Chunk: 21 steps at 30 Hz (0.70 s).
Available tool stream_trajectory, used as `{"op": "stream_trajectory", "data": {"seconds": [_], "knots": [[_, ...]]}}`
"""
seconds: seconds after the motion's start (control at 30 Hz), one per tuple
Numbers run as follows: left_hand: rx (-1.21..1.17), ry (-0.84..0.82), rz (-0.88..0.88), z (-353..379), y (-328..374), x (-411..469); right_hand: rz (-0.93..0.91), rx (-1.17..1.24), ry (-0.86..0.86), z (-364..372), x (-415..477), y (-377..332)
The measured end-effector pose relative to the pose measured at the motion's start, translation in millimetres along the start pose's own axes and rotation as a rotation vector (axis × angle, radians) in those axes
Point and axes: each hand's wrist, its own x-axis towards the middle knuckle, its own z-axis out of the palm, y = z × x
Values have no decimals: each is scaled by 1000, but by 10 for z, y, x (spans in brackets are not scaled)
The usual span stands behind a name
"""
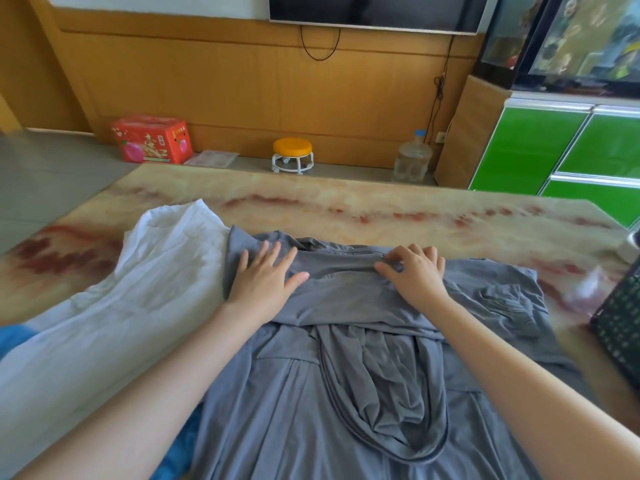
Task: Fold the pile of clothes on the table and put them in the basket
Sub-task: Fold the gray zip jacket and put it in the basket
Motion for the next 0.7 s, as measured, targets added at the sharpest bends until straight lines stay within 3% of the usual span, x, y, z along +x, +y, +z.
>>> {"op": "stream_trajectory", "data": {"seconds": [0.1, 0.3, 0.4, 0.5, 0.57, 0.7], "knots": [[43, -150, -55, 107, -67, 18, 46, 14, 25, 87, 59, -57], [66, -127, -58, 111, -33, 18, 69, 44, 73, 163, 7, -16], [57, -2, 9, 16, 143, -80, -1, 94, 156, -34, -210, 107], [-30, 30, 141, -38, 444, -199, -40, -40, 44, -220, -529, 429], [-60, -71, 149, 57, 583, -241, 44, -76, -11, -296, -706, 714], [-47, -181, 99, 315, 543, -238, 325, 32, 111, -489, -725, 1215]]}}
